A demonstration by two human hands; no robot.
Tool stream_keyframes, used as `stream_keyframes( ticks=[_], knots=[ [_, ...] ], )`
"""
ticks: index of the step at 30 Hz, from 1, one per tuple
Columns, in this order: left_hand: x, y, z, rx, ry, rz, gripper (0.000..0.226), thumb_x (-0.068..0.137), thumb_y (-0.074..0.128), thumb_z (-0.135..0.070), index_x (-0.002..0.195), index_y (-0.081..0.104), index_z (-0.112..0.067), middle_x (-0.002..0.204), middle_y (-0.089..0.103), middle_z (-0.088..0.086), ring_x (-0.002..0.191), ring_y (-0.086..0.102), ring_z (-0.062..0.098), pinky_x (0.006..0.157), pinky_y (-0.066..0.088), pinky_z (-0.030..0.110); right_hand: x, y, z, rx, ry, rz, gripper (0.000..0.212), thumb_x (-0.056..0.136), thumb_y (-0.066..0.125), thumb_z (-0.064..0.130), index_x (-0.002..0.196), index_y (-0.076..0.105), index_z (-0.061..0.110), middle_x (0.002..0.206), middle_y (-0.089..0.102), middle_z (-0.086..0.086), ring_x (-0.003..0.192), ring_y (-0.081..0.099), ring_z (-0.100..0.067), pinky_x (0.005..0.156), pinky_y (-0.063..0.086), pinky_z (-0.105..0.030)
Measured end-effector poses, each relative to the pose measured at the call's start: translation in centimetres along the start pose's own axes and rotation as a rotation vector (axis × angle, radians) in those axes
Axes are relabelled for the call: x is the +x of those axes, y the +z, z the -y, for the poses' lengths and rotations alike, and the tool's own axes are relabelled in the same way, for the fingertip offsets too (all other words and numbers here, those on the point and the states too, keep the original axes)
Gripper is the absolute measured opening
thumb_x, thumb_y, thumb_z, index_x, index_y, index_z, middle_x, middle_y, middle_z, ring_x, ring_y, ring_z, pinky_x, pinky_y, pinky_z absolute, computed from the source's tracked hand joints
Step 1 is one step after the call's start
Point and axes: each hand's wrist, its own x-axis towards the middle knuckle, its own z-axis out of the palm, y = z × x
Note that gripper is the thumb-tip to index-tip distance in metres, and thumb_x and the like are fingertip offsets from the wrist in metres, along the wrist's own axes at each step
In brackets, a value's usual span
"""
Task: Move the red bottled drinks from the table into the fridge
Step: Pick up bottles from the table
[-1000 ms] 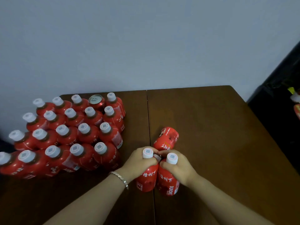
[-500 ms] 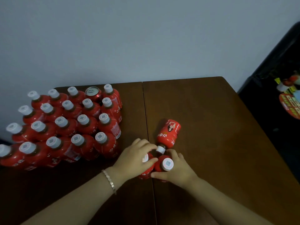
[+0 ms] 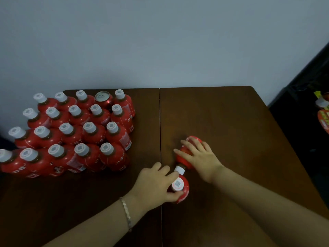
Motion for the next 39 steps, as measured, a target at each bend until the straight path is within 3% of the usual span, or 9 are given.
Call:
stream_keyframes(
  ticks=[2,5,9,12,15,20,25,35,39],
  knots=[
    [0.0,0.7,0.1,-0.005,0.019,-0.021,0.049,0.074,0.038,-0.059,0.086,0.071,-0.025,0.066,0.064,-0.01,0.055,0.057,0.008,0.041,0.037,0.018,1.6,0.4,-0.4,-0.076,-0.036,0.073,0.091,0.086,0.064,0.018,0.149,0.002,0.036,0.159,-0.004,-0.006,0.144,-0.014,-0.034,0.113,-0.005,-0.057],
    [0.1,1.3,-0.5,0.037,0.07,0.013,0.046,0.076,0.039,-0.054,0.09,0.071,-0.024,0.062,0.064,-0.009,0.049,0.056,0.007,0.04,0.036,0.017,2.9,0.7,-0.1,-0.107,0.004,0.104,0.084,0.084,0.066,0.022,0.149,0.013,0.031,0.155,0.009,-0.01,0.143,0.001,-0.042,0.11,0.006,-0.066],
    [0.7,1.2,-1.0,0.094,0.072,0.041,0.042,0.077,0.036,-0.046,0.092,0.069,-0.024,0.058,0.063,-0.006,0.046,0.058,0.01,0.039,0.035,0.019,2.5,0.9,-0.3,0.037,0.203,0.145,0.092,0.075,0.073,0.035,0.146,0.015,0.034,0.147,0.02,-0.012,0.13,0.032,-0.041,0.104,0.03,-0.058],
    [1.5,-0.1,-2.0,0.092,-0.009,0.083,0.044,0.088,0.033,-0.045,0.111,0.063,-0.021,0.079,0.067,0.0,0.067,0.065,0.017,0.053,0.043,0.024,0.6,1.8,-1.0,0.193,0.301,0.19,0.097,0.069,0.077,0.036,0.146,0.017,0.03,0.144,0.027,-0.009,0.127,0.041,-0.035,0.105,0.032,-0.054],
    [2.1,-0.5,-2.3,0.078,-0.087,0.165,0.054,0.094,0.035,-0.054,0.134,0.041,-0.02,0.113,0.061,0.004,0.101,0.06,0.023,0.08,0.047,0.031,-1.9,2.4,-0.8,0.334,0.35,0.189,0.099,0.067,0.078,0.037,0.145,0.018,0.026,0.141,0.034,-0.007,0.125,0.044,-0.031,0.105,0.037,-0.047],
    [2.6,-0.8,-2.7,-0.015,-0.211,0.286,0.054,0.094,0.039,-0.053,0.136,0.036,-0.019,0.117,0.061,0.006,0.106,0.059,0.025,0.083,0.044,0.03,-7.0,1.7,1.1,0.853,0.607,-0.056,0.079,0.063,0.079,0.037,0.126,0.034,0.023,0.118,0.05,0.0,0.103,0.055,-0.018,0.087,0.048,-0.032],
    [2.2,-3.6,-3.5,-0.107,-0.269,0.261,0.047,0.092,0.046,-0.048,0.126,0.04,-0.017,0.11,0.064,0.005,0.1,0.062,0.025,0.078,0.045,0.032,-11.4,-0.1,3.6,0.999,0.699,-0.264,0.071,0.06,0.08,0.035,0.118,0.039,0.028,0.108,0.051,0.007,0.096,0.052,-0.012,0.083,0.047,-0.027],
    [1.3,-15.4,-16.1,0.065,0.326,0.136,0.04,0.09,0.05,-0.046,0.118,0.042,-0.018,0.109,0.062,0.004,0.092,0.061,0.021,0.071,0.045,0.029,-28.5,-4.7,9.4,0.965,1.039,-0.578,0.069,0.065,0.081,0.036,0.122,0.045,0.028,0.117,0.058,0.007,0.11,0.055,-0.014,0.092,0.047,-0.03],
    [-0.7,-17.2,-24.9,0.047,0.593,0.094,0.032,0.09,0.049,-0.049,0.098,0.034,-0.022,0.099,0.06,0.002,0.08,0.054,0.018,0.063,0.037,0.028,-38.3,-4.7,12.0,0.961,1.213,-0.743,0.066,0.067,0.081,0.036,0.121,0.043,0.03,0.114,0.058,0.009,0.11,0.056,-0.013,0.094,0.047,-0.031]
  ],
)
